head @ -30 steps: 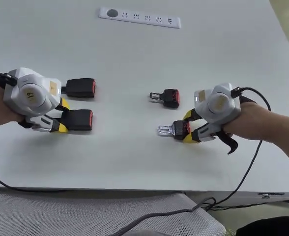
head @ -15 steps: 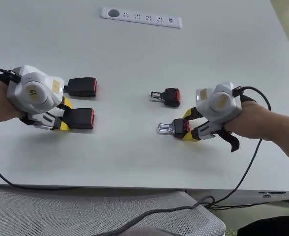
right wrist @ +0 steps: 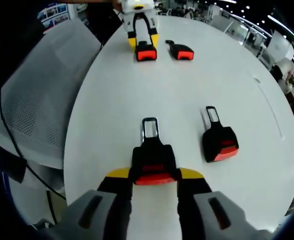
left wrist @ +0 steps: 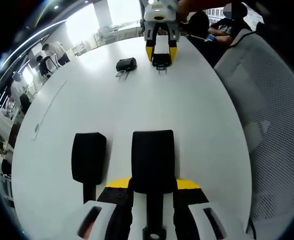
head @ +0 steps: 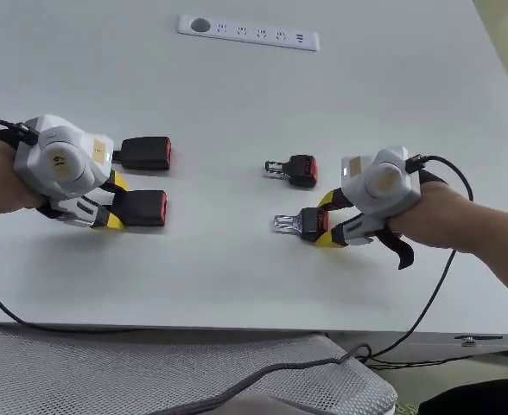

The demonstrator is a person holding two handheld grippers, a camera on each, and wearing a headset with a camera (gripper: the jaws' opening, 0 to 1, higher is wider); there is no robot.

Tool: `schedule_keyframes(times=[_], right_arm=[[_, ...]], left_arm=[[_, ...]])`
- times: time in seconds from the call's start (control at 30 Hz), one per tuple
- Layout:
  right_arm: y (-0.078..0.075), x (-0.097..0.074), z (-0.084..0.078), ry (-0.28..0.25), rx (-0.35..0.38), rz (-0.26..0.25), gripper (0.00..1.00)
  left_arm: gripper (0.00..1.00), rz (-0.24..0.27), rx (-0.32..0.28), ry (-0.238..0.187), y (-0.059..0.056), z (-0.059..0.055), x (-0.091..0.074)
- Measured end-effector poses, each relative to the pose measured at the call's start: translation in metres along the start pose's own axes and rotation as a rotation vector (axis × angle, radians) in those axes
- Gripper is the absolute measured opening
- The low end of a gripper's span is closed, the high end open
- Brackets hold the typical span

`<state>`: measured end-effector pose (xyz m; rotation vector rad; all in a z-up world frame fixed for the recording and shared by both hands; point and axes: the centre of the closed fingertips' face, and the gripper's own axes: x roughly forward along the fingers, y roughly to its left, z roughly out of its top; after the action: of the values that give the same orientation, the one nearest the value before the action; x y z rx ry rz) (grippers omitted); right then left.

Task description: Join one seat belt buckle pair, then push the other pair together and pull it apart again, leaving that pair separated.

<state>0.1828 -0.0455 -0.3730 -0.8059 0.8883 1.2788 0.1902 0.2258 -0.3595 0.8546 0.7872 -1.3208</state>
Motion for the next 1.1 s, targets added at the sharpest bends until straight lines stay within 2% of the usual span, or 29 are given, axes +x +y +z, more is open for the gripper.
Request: schedule_keyframes(times=[0.37, 1.1], right_arm=[[0.006, 0.005, 0.022, -0.039, -0.002, -0.023, 0.35], [0.012, 0.038, 0.084, -0.173, 0.04, -0.041, 0.34]], left_arm=[[0.31, -0.008, 0.006, -0.004, -0.001, 0.0, 0.0], [0.31, -0.014, 0.004, -0.007, 0.0, -0.001, 0.001]])
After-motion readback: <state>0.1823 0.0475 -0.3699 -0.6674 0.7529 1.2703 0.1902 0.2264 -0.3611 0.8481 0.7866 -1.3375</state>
